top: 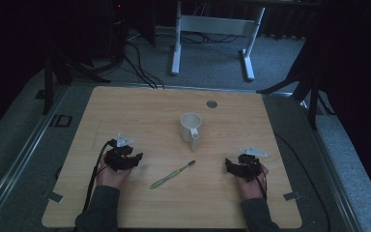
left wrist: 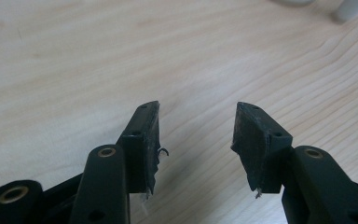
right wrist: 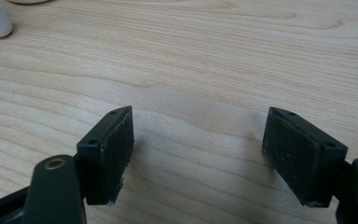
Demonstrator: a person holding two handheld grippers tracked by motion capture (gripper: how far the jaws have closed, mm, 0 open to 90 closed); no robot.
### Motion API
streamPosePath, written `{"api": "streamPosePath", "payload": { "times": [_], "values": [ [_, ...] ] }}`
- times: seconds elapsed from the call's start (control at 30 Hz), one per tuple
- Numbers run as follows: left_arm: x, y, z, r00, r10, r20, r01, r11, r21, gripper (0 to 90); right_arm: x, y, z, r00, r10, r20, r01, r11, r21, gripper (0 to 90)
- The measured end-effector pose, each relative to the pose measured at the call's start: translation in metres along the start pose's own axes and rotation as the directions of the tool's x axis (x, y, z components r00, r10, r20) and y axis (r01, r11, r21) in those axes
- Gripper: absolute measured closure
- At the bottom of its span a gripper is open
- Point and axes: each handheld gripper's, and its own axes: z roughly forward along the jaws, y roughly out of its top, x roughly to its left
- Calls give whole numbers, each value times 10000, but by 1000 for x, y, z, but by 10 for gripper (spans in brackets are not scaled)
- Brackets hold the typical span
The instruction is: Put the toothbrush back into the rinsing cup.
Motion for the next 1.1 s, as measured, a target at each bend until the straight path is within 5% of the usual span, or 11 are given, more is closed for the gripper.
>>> {"api": "streamPosePath", "payload": {
  "times": [0.63, 1.1],
  "values": [
    [-18, 31, -30, 9981, -91, 607, 122, 9986, -507, 516, 0, 0, 0, 10000, 24, -2, -24, 10000, -3, 246],
    [-33, 52, -33, 9951, 742, 658, -723, 9969, -301, 516, 0, 0, 0, 10000, 30, -5, -30, 10000, 0, 247]
  ]
}}
